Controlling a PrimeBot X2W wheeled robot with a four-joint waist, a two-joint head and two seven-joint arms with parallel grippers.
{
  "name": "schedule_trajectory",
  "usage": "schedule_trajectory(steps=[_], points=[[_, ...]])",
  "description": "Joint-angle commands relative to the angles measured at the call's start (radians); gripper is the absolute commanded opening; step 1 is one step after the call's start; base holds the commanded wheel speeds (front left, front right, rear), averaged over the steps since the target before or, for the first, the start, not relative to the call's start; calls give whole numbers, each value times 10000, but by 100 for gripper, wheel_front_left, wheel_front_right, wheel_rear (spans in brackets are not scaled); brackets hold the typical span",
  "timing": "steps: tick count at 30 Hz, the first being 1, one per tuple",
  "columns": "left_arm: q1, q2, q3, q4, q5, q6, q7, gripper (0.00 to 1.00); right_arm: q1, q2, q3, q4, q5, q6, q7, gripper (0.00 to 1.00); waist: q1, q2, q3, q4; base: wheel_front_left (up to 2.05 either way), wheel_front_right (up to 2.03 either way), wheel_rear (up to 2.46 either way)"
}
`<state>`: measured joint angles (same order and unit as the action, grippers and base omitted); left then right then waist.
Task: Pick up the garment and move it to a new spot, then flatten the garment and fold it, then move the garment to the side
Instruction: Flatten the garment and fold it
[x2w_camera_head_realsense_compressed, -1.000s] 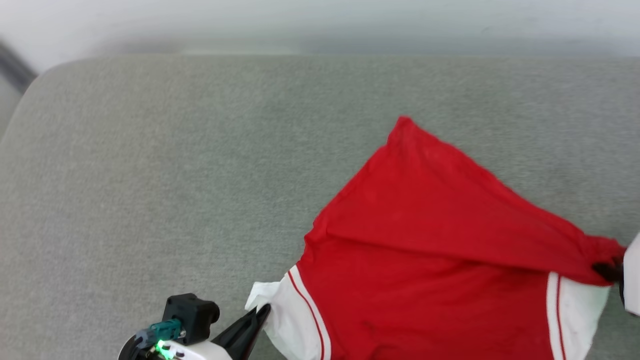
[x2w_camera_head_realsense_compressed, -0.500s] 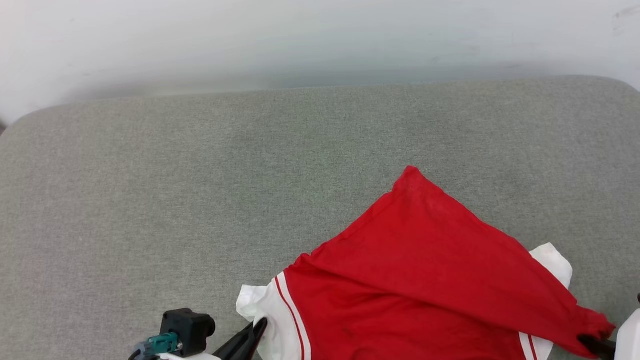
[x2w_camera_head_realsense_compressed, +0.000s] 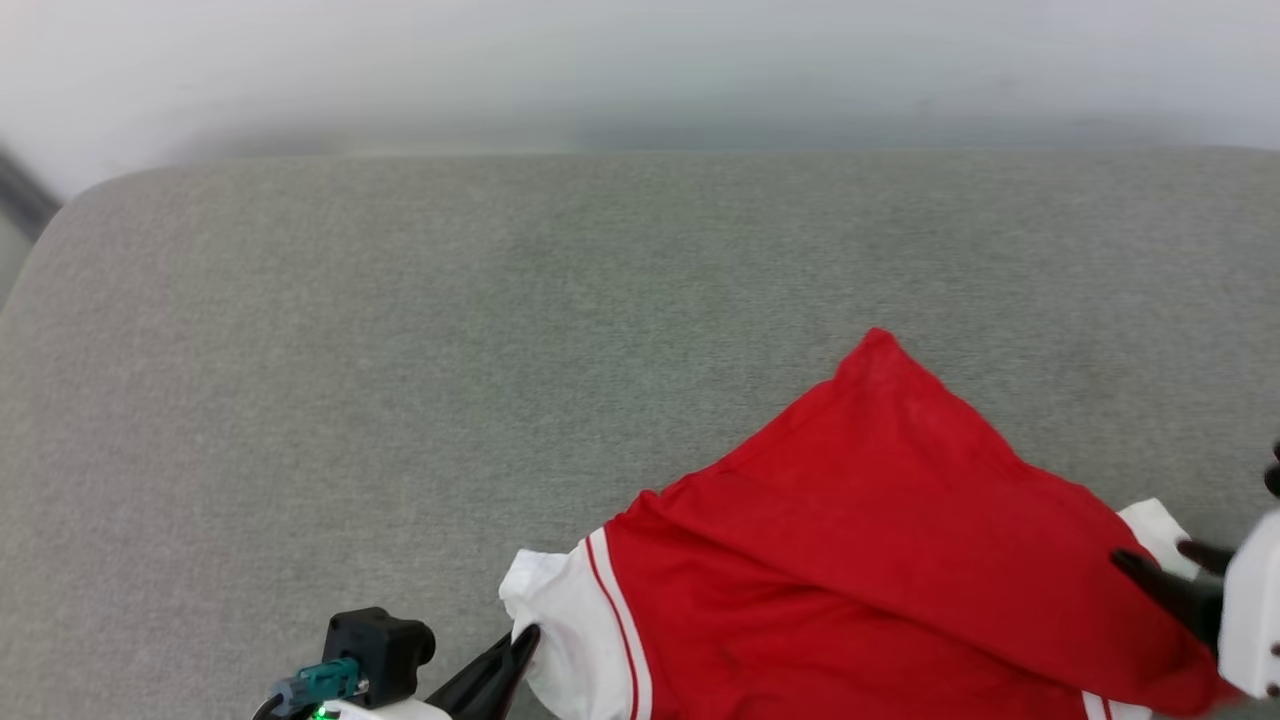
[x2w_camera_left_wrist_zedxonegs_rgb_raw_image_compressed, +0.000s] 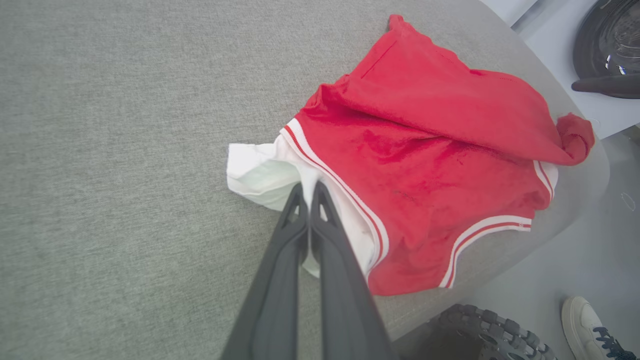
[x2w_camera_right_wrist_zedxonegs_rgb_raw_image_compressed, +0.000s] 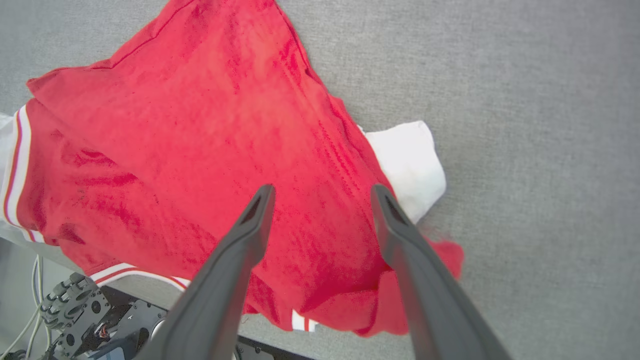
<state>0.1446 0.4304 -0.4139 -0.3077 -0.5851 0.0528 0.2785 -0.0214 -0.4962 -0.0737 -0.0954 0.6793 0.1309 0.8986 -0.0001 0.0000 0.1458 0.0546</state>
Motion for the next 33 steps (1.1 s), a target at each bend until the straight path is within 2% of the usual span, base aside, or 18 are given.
schedule_trajectory(steps=[1,5,8,19,26,33], points=[[-106,-27,-20,-66,35,7,-31,0,-355,-31,171,-243,69,-4,122,100,1,0,190,231,0,0,0],[-333,-134,-135,-180,93,-60,-26,0,-1368,-95,688,-732,-25,-4,656,100,1,0,628,710,0,0,0],[-533,-102,-273,-117,220,-154,24,0,-2200,-53,1024,-588,-207,-4,1062,100,1,0,1001,1122,0,0,0],[-1251,-464,-756,-27,375,-413,16,0,-5192,265,2218,1975,-1122,-4,1539,100,1,0,2105,2216,0,0,0],[-1561,-676,-933,67,410,-499,-110,0,-5862,-107,2906,3158,-1378,-4,1415,100,1,0,2547,2726,0,0,0],[-1719,-687,-990,233,411,-582,-205,0,-5592,-734,3894,4045,-1356,-13,1515,100,1,0,2818,3113,0,0,0]])
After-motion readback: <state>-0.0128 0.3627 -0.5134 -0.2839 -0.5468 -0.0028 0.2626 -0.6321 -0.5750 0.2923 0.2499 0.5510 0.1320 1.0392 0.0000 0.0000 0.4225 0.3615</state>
